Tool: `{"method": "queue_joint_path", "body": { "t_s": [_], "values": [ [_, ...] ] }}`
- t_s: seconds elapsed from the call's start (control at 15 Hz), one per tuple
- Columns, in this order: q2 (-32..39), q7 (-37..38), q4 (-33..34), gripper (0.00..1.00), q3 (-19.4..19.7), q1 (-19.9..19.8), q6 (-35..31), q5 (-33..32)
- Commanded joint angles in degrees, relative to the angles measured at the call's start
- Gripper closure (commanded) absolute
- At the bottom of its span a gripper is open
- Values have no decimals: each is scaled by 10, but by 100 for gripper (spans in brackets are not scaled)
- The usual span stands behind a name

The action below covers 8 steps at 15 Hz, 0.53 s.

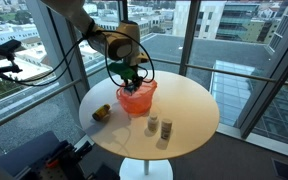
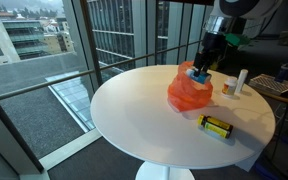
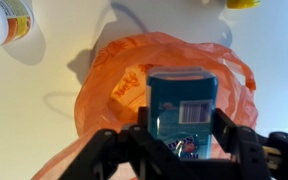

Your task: Pick up the mentos container and put it in the orange plastic bag

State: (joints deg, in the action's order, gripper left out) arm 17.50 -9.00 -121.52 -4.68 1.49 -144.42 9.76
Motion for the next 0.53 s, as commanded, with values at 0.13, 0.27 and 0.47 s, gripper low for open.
{"method": "queue_joint_path", "body": {
  "t_s": [0.13, 0.27, 0.47],
  "values": [
    [41, 26, 47, 61, -3, 2, -19, -2],
    [53, 25, 52, 61, -5, 1, -33, 2],
    [68, 26, 54, 61, -6, 1, -46, -2]
  ]
}}
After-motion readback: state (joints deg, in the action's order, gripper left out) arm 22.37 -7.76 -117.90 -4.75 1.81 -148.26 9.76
